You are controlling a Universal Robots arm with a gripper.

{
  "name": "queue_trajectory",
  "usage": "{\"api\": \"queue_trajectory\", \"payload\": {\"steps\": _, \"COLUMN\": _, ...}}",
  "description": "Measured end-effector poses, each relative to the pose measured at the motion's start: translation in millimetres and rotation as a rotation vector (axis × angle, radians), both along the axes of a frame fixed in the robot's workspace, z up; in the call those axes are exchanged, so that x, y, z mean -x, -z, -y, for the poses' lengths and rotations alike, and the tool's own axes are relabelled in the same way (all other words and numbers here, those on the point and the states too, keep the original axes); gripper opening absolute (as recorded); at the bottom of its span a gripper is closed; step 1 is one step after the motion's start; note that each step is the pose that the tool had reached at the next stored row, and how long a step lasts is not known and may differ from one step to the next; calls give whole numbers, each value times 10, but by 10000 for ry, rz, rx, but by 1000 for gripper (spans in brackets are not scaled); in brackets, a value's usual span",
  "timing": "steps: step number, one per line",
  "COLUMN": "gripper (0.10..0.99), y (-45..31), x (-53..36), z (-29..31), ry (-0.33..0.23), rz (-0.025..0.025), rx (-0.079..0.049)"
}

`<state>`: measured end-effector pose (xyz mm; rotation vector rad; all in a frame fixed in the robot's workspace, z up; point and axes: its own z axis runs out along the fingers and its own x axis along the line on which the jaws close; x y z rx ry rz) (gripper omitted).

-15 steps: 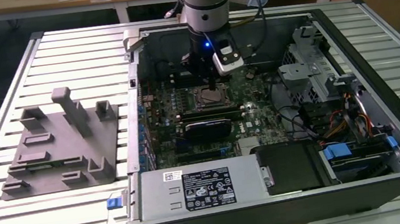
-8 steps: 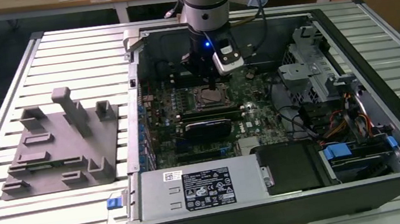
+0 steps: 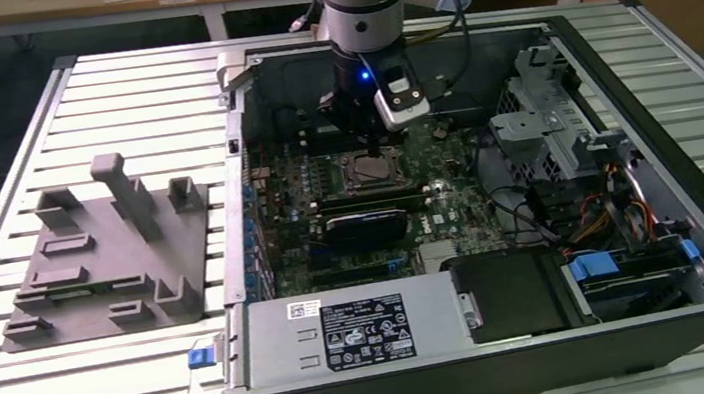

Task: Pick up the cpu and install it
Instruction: 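Install the second cpu locking lever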

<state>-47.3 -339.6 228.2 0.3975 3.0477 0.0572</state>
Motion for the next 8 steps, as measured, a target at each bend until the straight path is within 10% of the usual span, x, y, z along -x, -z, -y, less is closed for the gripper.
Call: {"api": "queue_trajectory", "payload": {"steps": 8, "gripper": 106, "y": -9, "x": 0, "z": 4, "ry": 0, "rz": -1, "rx": 2}}
